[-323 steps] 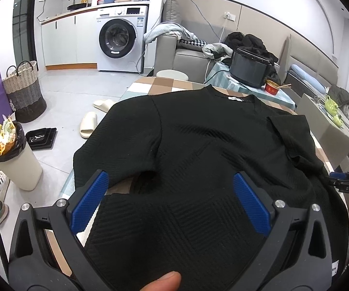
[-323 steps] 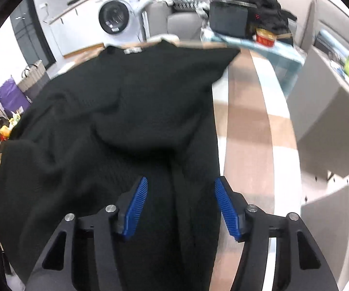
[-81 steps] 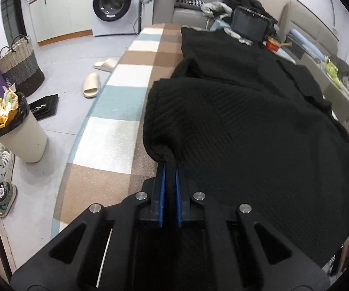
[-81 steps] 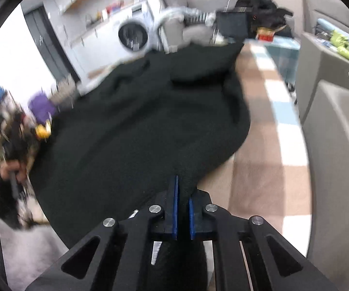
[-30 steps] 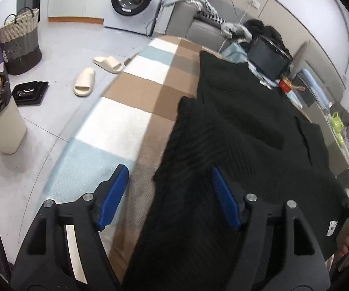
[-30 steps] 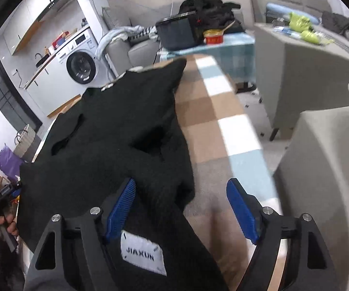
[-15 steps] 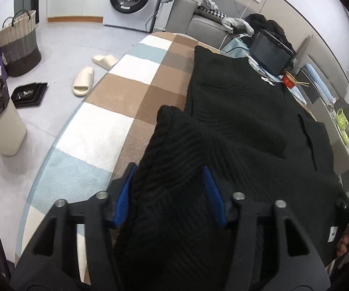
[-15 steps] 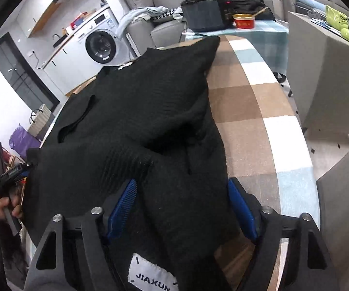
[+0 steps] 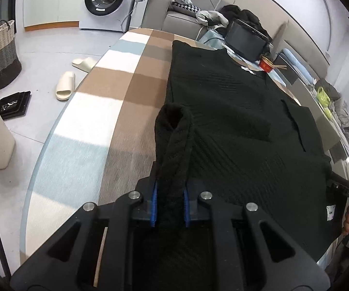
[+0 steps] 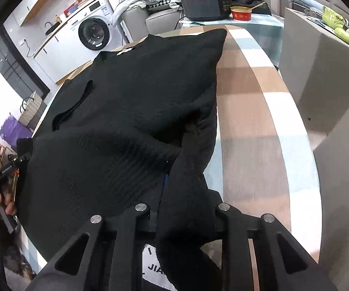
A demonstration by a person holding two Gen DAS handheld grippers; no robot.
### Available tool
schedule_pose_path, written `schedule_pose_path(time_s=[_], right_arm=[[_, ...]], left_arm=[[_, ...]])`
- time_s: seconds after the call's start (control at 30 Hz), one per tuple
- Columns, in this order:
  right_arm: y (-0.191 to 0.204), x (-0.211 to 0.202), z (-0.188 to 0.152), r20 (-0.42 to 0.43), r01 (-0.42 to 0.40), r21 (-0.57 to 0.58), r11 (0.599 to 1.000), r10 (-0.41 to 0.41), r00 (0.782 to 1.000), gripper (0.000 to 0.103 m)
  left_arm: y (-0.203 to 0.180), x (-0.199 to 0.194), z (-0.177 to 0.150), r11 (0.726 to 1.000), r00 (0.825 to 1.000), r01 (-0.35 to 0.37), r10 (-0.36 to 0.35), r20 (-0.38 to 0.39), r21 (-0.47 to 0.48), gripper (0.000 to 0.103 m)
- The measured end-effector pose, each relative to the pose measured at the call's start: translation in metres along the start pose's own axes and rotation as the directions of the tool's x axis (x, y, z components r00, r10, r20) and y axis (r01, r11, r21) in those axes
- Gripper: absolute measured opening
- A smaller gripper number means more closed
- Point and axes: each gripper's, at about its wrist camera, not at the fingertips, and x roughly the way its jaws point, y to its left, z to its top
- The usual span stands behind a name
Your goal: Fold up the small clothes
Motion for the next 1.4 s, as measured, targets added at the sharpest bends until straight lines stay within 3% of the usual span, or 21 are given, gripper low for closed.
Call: schedule_pose_path(time_s=[0.03, 0.1, 0.13, 0.17, 0.27, 0.33, 0.5, 0.7, 0.73, 0.77, 0.8, 0.83, 1.07, 1.2, 1.37, 1.4], right_arm=[[0.001, -0.002, -0.002, 0.002, 0.008, -0.008, 1.0, -0.008, 1.0, 0.026], [-0.001, -0.005, -0.003, -0.003, -0.002, 0.003, 1.0, 0.002, 1.0, 0.05], [-0.008, -0.014, -0.005, 0.007, -0.041, 0.031, 0.999, 0.04, 0.999, 0.058], [-0.011, -0.019, -0.006, 0.022, -0.057, 0.038, 0.998, 0.056, 0.998, 0.058], [-0.027, -0.043, -0.017, 0.061, -0.098, 0.031, 0.995, 0.096, 0.994, 0.061], [-0.039, -0.049, -0.027, 0.039, -0.101, 0.035, 0.994, 0.099, 0.994, 0.062], [-0.054, -0.047, -0.052, -0.026, -0.17, 0.071, 0.983, 0.173, 0.985, 0.062], [-0.039, -0.045, -0.073, -0.058, -0.195, -0.017, 0.981, 0.193, 0.979, 0.061], [-0.035, -0.046, -0.075, -0.052, -0.181, -0.035, 0.983, 0.179, 0.983, 0.056], [-0.035, -0.046, -0.078, -0.055, -0.175, -0.053, 0.983, 0.172, 0.984, 0.046], [-0.035, -0.046, -0.079, -0.049, -0.17, -0.055, 0.984, 0.168, 0.985, 0.02], [-0.037, -0.046, -0.081, -0.041, -0.154, -0.048, 0.987, 0.152, 0.987, 0.012], [-0.043, -0.093, -0.094, 0.055, -0.222, -0.075, 0.972, 0.227, 0.972, 0.008], [-0.054, -0.133, -0.105, 0.163, -0.336, -0.062, 0.94, 0.342, 0.926, 0.008], [-0.082, -0.179, -0.113, 0.361, -0.49, -0.043, 0.87, 0.471, 0.805, 0.006], [-0.087, -0.185, -0.114, 0.389, -0.49, -0.048, 0.87, 0.468, 0.793, 0.006]], left_arm=[[0.001, -0.004, -0.004, 1.0, 1.0, -0.003, 0.003, -0.004, 0.003, 0.014], [0.001, -0.011, -0.012, 1.0, 1.0, -0.012, 0.012, -0.008, 0.008, 0.016], [0.002, -0.015, -0.017, 1.0, 1.0, -0.019, 0.019, -0.01, 0.003, 0.024], [0.004, -0.018, -0.021, 0.999, 0.999, -0.031, 0.031, -0.011, -0.006, 0.032], [0.007, -0.03, -0.034, 0.998, 0.999, -0.039, 0.039, -0.004, -0.045, 0.038], [0.006, -0.036, -0.041, 0.997, 0.998, -0.054, 0.053, -0.013, -0.054, 0.04], [-0.004, -0.048, -0.057, 0.995, 0.995, -0.092, 0.09, -0.044, -0.037, 0.04], [-0.01, -0.053, -0.064, 0.995, 0.994, -0.098, 0.097, -0.05, -0.015, 0.04], [-0.011, -0.052, -0.064, 0.995, 0.994, -0.101, 0.1, -0.048, -0.006, 0.038], [-0.012, -0.052, -0.065, 0.994, 0.993, -0.112, 0.112, -0.042, 0.01, 0.024], [-0.012, -0.052, -0.066, 0.992, 0.991, -0.125, 0.125, -0.043, 0.021, 0.013], [-0.011, -0.053, -0.065, 0.993, 0.991, -0.12, 0.121, -0.048, 0.022, 0.006], [-0.002, -0.102, -0.071, 1.0, 0.999, -0.031, 0.031, 0.043, -0.003, 0.004], [-0.001, -0.124, -0.067, 1.0, 0.998, 0.003, -0.002, 0.069, -0.021, 0.004], [-0.004, -0.148, -0.055, 0.999, 0.991, 0.039, -0.035, 0.129, -0.03, 0.004], [-0.005, -0.15, -0.052, 0.999, 0.99, 0.037, -0.033, 0.135, -0.026, 0.004]])
